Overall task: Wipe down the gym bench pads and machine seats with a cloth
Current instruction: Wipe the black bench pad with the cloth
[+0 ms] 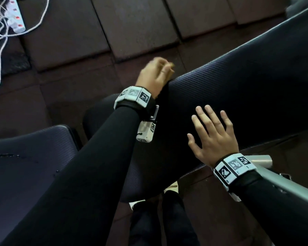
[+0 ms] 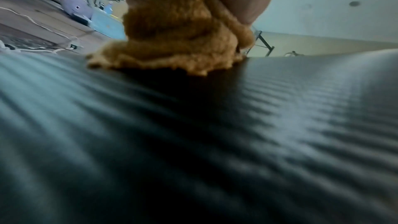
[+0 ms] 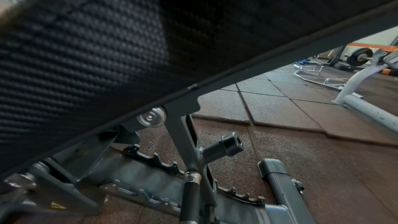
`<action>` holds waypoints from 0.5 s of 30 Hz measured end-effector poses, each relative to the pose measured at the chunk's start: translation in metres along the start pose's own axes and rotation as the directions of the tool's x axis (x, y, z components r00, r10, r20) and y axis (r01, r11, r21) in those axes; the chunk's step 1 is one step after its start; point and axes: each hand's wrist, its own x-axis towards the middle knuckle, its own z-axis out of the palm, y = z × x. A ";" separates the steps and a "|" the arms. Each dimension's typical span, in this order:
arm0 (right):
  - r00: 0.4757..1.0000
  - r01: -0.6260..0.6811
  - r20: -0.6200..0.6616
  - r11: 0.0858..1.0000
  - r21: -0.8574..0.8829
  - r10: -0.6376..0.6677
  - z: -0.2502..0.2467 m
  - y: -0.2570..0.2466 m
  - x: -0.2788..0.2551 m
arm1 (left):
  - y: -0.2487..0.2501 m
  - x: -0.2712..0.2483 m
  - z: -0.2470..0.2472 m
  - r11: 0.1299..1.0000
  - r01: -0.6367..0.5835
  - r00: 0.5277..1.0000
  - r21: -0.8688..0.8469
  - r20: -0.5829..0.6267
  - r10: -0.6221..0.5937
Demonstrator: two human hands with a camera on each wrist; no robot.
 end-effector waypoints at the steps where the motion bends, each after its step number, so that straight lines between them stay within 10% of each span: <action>1: 1.000 0.000 -0.001 1.000 0.000 0.000 0.000 0.000 0.000 | 0.003 0.000 0.004 0.997 0.030 0.996 0.073 0.083 -0.036; 15: 1.000 0.002 0.011 1.000 0.001 -0.002 0.000 0.000 -0.001 | -0.068 -0.032 -0.033 0.933 0.046 0.995 0.356 0.071 -0.076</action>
